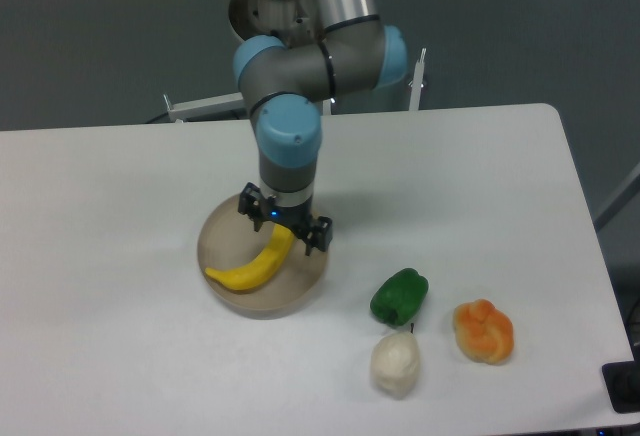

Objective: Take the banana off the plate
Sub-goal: 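Lower the gripper onto the yellow banana and close on it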

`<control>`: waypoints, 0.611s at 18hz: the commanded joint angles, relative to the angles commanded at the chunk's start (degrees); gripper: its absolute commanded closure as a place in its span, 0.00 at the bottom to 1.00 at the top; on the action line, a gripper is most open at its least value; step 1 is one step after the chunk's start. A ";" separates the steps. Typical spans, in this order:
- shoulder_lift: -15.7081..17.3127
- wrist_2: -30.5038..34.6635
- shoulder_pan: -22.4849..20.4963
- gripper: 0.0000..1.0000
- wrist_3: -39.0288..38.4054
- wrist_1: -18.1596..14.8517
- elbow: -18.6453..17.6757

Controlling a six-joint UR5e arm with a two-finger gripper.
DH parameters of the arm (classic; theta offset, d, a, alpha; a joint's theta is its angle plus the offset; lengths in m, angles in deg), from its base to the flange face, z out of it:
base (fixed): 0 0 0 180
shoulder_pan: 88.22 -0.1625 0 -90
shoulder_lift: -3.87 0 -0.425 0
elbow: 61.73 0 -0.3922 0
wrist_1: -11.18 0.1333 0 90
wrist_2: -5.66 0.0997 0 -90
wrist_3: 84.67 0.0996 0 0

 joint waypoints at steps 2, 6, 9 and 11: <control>-0.88 0.26 0.26 0.00 0.17 0.35 0.09; -1.50 0.88 0.53 0.00 0.27 0.53 0.00; -2.11 0.88 0.53 0.00 0.18 0.62 0.17; -2.38 0.88 0.53 0.11 0.35 0.62 0.09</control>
